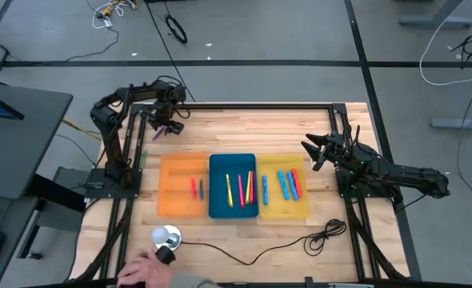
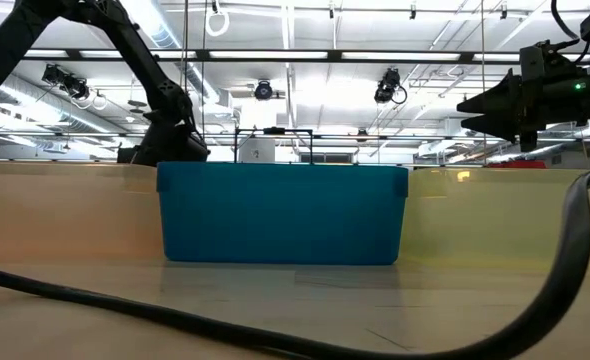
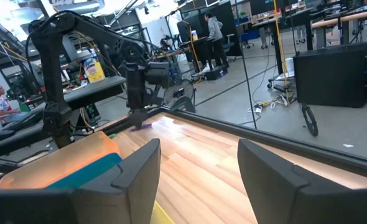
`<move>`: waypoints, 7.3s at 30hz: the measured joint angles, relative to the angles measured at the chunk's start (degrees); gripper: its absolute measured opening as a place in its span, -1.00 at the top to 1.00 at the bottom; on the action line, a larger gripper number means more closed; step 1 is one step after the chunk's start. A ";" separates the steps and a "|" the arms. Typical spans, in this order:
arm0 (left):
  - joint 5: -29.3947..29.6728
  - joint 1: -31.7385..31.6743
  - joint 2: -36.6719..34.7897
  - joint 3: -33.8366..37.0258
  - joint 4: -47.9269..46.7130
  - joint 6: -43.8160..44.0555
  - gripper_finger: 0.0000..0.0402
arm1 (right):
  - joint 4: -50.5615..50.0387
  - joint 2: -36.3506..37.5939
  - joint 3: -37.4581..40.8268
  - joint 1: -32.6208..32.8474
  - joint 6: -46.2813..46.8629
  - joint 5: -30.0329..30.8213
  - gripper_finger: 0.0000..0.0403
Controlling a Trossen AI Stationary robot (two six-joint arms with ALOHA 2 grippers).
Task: Pick & Place Markers
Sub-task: Put the small violet pen into the orange bin
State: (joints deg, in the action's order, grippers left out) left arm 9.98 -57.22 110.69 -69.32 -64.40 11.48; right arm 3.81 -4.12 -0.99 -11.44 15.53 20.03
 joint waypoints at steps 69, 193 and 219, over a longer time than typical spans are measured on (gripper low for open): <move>-7.18 -2.38 19.06 -18.22 -17.73 -13.73 -0.05 | 0.00 0.00 0.00 0.02 0.02 0.02 -0.07; 2.20 67.37 -22.63 -1.14 -5.50 -91.66 0.81 | 0.04 0.00 0.00 0.02 0.00 0.03 -0.07; -2.84 67.82 -22.95 16.95 13.57 -90.24 0.81 | 0.02 0.00 0.00 0.02 0.01 0.02 -0.07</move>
State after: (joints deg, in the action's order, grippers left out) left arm 7.14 10.60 87.75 -52.37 -50.82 -78.76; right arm 3.84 -4.12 -0.99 -11.42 15.54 20.05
